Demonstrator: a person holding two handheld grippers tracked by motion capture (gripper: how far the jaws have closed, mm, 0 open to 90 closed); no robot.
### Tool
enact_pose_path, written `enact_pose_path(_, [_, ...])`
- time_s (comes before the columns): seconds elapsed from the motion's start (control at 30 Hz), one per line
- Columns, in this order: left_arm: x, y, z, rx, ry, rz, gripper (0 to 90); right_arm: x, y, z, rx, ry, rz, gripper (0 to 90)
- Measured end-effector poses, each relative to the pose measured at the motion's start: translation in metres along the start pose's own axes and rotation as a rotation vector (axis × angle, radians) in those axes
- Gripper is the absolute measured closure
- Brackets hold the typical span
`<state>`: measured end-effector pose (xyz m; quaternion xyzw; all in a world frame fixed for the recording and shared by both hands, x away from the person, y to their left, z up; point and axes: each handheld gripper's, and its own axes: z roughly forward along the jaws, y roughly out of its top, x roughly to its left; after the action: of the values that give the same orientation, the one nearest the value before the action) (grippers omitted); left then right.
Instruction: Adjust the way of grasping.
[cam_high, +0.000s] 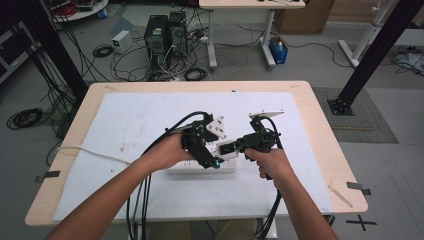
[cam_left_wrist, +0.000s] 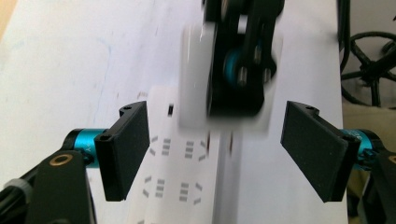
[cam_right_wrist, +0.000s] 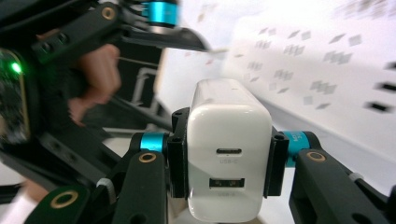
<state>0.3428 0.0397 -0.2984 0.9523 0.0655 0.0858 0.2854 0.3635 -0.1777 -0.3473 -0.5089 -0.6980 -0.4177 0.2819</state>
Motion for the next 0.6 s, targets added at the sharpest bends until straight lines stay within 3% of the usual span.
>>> enact_pose_path(0.07, [0.008, -0.013, -0.006, 0.049, -0.003, -0.049, 20.7, 0.001, -0.002, -0.009, -0.020, -0.077, -0.045, 62.1])
enact_pose_path(0.23, [0.025, -0.044, -0.021, 0.126, 0.003, -0.120, 20.7, 0.004, -0.002, -0.024, -0.038, -0.159, -0.098, 62.1])
enact_pose_path(0.33, [0.033, -0.063, -0.030, 0.156, 0.011, -0.167, 20.7, 0.008, -0.002, -0.033, -0.022, -0.239, -0.116, 62.1])
enact_pose_path(0.47, [0.043, -0.084, -0.045, 0.189, 0.040, -0.206, 20.7, 0.009, -0.002, -0.041, -0.021, -0.285, -0.135, 62.1])
enact_pose_path(0.53, [0.047, -0.093, -0.053, 0.185, 0.053, -0.228, 20.7, 0.009, -0.001, -0.045, -0.019, -0.320, -0.165, 62.0])
enact_pose_path(0.6, [0.050, -0.101, -0.060, 0.202, 0.060, -0.225, 20.7, 0.011, 0.000, -0.049, -0.010, -0.356, -0.214, 62.1])
